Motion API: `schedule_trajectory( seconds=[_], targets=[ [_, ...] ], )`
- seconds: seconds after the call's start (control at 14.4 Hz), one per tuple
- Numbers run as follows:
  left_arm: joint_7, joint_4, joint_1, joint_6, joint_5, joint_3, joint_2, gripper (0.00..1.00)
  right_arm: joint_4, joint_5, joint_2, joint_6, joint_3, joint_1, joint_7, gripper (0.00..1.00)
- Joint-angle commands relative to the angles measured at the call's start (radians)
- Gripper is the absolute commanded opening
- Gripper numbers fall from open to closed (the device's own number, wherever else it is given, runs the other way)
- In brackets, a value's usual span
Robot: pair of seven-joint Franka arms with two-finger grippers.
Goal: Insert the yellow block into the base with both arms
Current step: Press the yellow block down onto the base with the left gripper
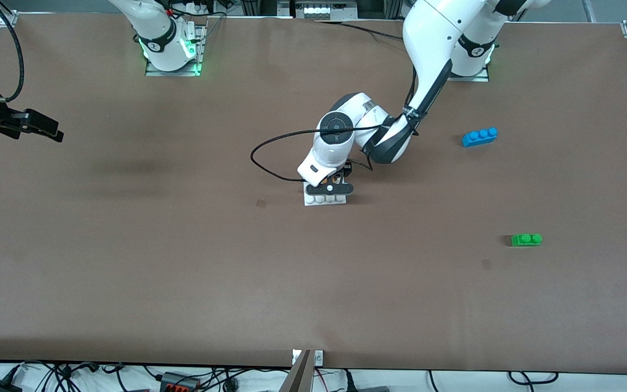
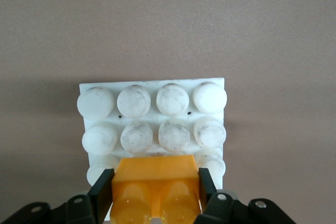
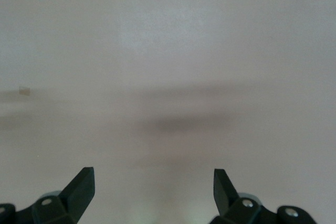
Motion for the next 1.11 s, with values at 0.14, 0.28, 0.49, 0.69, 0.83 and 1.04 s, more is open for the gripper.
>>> schedule_trajectory(
  seconds=[0.14, 0.28, 0.49, 0.69, 0.83, 1.04],
  targets=[
    [-0.021, -0.028, 0.009, 0.028, 0.027, -0.013, -0.010, 0.54, 0.020, -0.002, 0.008, -0.019, 0.000, 0.005, 0.017, 1.00],
    [-0.020, -0.028, 0.008, 0.028, 0.027, -0.013, -0.006, 0.54, 0.020, -0.002, 0.008, -0.019, 0.000, 0.005, 0.017, 1.00],
    [-0.021, -0.028, 0.006, 0.028, 0.027, -0.013, -0.003, 0.57, 0.020, -0.002, 0.008, -0.019, 0.000, 0.005, 0.017, 1.00],
    [-0.020, -0.023, 0.009, 0.019, 0.027, -0.013, -0.010, 1.00, 0.020, -0.002, 0.008, -0.019, 0.000, 0.005, 0.017, 1.00],
    [-0.021, -0.011, 0.015, 0.008, 0.027, -0.015, -0.024, 1.00, 0.020, -0.002, 0.008, -0.019, 0.000, 0.005, 0.017, 1.00],
    [-0.007, -0.008, 0.067, -0.061, 0.025, -0.023, -0.080, 1.00, 0.020, 0.000, 0.008, -0.019, 0.000, 0.005, 0.017, 1.00]
  ],
)
